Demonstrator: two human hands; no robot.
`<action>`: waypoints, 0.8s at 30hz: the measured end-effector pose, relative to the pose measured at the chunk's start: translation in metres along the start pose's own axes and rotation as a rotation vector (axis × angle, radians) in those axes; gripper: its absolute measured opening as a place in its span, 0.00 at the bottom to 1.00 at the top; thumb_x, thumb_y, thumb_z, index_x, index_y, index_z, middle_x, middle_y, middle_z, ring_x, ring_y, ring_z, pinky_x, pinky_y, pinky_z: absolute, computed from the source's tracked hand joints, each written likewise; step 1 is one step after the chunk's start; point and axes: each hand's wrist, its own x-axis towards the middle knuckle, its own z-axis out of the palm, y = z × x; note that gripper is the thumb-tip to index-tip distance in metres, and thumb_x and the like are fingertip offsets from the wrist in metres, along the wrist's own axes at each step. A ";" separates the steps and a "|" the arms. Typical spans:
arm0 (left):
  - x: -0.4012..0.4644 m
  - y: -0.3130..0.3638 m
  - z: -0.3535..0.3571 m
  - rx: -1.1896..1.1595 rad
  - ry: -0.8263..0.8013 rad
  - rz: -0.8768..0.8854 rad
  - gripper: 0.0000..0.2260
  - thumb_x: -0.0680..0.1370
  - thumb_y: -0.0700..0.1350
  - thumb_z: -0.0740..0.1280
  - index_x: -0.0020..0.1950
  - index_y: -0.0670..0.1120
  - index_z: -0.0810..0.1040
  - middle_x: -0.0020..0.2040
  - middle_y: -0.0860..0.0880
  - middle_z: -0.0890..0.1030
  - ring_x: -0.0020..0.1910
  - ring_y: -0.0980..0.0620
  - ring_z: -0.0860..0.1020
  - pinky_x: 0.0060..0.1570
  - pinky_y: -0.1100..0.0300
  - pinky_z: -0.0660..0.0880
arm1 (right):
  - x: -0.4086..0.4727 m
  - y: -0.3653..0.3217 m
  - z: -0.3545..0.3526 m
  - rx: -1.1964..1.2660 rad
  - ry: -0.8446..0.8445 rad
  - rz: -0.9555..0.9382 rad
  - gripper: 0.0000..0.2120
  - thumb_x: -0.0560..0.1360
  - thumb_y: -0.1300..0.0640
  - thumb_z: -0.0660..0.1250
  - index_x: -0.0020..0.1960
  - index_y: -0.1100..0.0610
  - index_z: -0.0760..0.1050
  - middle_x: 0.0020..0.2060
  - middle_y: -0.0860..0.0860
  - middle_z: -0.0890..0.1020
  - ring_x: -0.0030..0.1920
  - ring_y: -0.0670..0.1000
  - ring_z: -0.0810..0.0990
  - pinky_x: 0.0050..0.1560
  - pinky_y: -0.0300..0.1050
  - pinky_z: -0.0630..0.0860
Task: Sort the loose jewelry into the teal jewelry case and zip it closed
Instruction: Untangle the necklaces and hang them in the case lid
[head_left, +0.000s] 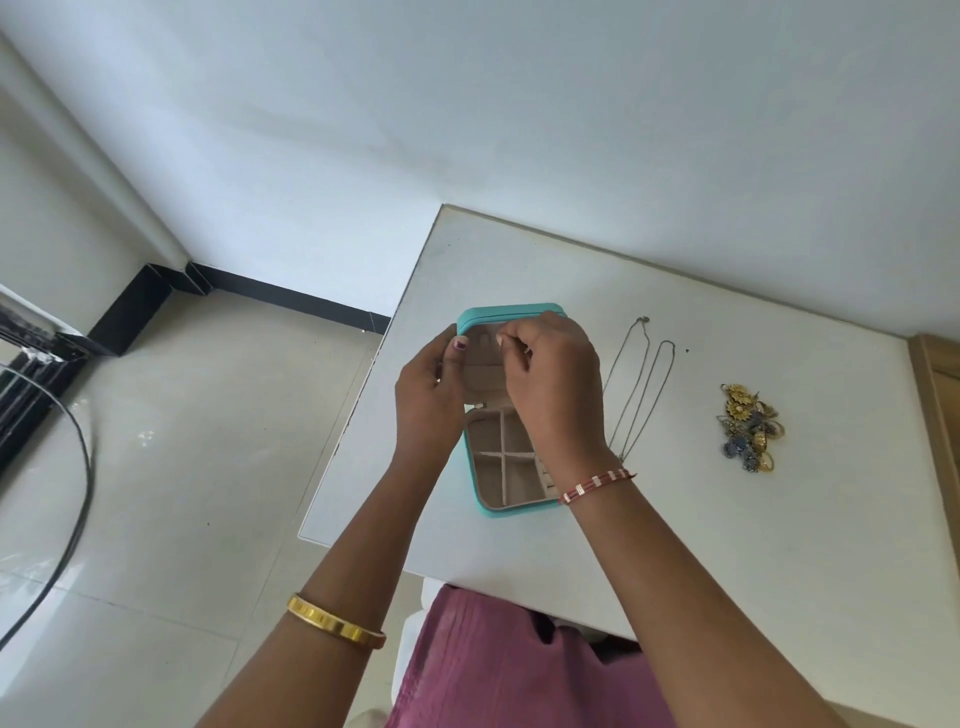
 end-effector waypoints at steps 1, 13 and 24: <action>0.000 0.000 0.001 0.004 0.003 0.002 0.13 0.81 0.45 0.56 0.60 0.47 0.78 0.49 0.51 0.81 0.41 0.63 0.75 0.43 0.71 0.71 | -0.001 0.000 0.002 -0.011 0.019 -0.004 0.04 0.72 0.63 0.67 0.41 0.62 0.80 0.37 0.57 0.82 0.41 0.57 0.79 0.42 0.46 0.78; 0.000 -0.006 0.004 0.025 0.088 0.011 0.15 0.81 0.46 0.57 0.63 0.46 0.77 0.56 0.47 0.82 0.48 0.56 0.75 0.42 0.77 0.69 | -0.003 0.009 0.006 0.044 0.163 0.112 0.03 0.71 0.66 0.69 0.44 0.62 0.81 0.37 0.56 0.84 0.36 0.55 0.79 0.38 0.44 0.78; -0.001 -0.002 0.007 0.008 0.101 0.006 0.14 0.81 0.45 0.57 0.61 0.46 0.78 0.56 0.47 0.82 0.55 0.49 0.78 0.51 0.64 0.73 | -0.010 0.009 -0.001 0.167 0.068 0.012 0.03 0.72 0.63 0.68 0.42 0.61 0.80 0.37 0.55 0.82 0.37 0.54 0.79 0.37 0.51 0.80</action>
